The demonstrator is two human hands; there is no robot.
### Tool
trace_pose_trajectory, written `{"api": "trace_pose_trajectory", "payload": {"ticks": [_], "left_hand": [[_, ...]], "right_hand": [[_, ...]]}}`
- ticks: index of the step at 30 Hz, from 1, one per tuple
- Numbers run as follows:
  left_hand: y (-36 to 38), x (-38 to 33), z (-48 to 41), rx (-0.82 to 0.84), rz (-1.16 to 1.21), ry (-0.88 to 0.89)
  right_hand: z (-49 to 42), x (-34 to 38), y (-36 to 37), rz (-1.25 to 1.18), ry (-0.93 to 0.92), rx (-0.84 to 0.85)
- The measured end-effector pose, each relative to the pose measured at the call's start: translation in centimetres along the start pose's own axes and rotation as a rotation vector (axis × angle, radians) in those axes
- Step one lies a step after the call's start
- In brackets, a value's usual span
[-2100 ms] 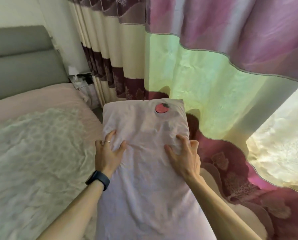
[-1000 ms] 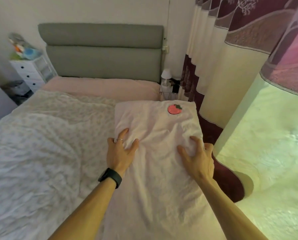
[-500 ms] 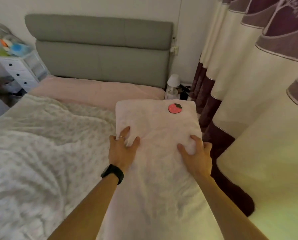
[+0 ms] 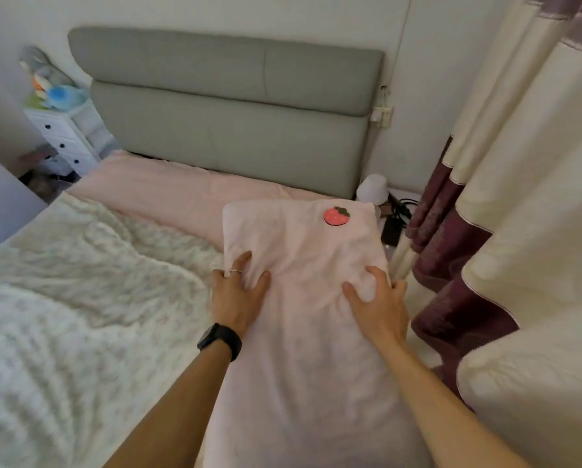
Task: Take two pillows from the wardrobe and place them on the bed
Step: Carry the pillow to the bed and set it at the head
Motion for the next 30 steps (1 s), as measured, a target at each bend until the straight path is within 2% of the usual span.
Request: {"api": "trace_pose_trajectory", "payload": {"ticks": [13,21,26,30], "left_hand": [[8.3,-1.8,-19.0,-0.077,0.028,-0.153],[10.1,-2.8,-29.1,-0.155,0.081,-0.259],[10.7,-1.1,-34.0,-0.244,0.123,-0.388],[11.6,1.5,-38.6,-0.331,0.176,-0.529]], "right_hand": [[-23.0,7.6,5.0,0.092,-0.11,0.136],[-35.7,14.9,8.1,0.093,-0.261,0.212],[-43.0,20.0,12.6,0.139,-0.39,0.273],[-48.6,25.3,17.0,0.17,-0.512,0.384]]}}
Point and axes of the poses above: each hand's wrist, its own z-axis away from the middle knuckle, its own y-axis out of the palm, x = y × z, the point moved 5 cm from there along -z, towards the middle knuckle, and after that the axes turned 11 degrees about z, right-handed, at the moved point
